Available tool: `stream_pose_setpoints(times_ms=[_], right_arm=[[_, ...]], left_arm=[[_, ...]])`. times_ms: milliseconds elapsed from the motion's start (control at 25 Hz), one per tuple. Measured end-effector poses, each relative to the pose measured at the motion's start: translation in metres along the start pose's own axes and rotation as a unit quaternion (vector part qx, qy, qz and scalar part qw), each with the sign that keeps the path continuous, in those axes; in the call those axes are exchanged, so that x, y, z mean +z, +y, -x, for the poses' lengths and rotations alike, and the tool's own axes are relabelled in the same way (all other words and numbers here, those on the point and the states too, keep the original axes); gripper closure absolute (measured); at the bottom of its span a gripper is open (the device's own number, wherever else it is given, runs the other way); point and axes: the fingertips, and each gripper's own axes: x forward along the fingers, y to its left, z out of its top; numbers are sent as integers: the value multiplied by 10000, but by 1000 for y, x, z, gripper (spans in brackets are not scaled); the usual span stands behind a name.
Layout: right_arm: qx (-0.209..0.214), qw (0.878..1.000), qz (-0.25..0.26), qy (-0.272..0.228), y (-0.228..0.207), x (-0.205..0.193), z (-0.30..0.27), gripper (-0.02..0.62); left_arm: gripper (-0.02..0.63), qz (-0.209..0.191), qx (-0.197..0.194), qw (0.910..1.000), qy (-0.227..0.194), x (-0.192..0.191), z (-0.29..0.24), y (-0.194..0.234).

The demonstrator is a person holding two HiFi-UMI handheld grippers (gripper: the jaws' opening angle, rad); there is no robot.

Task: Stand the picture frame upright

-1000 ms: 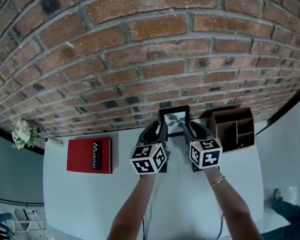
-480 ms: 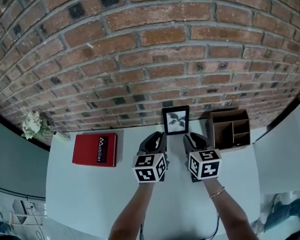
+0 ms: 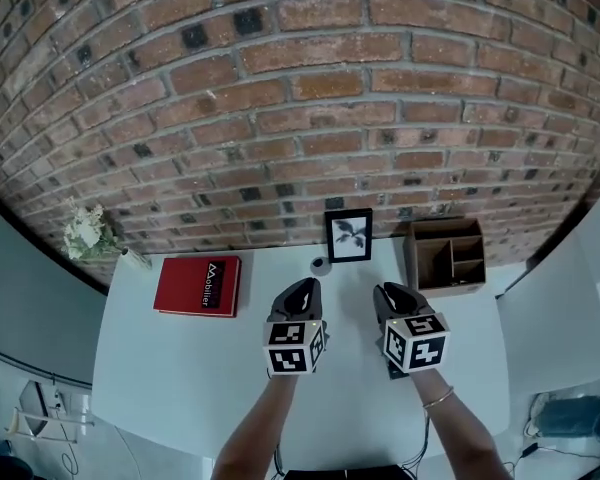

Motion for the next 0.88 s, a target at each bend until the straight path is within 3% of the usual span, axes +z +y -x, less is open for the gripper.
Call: stream_pose_setpoints(times_ms=[280,480,880], right_arm=[[52,10000,17,-14,9,-10,44,542],[15,10000,63,-69,9,-17,69,589],[61,9999,69,-129,13,-21,95,592]], left_arm=[[612,-69,103,9999,22,-7,45,-5],[612,-29,187,9998,0,-11,71,-6],[612,117,373,9992,74,-27,102,-9]])
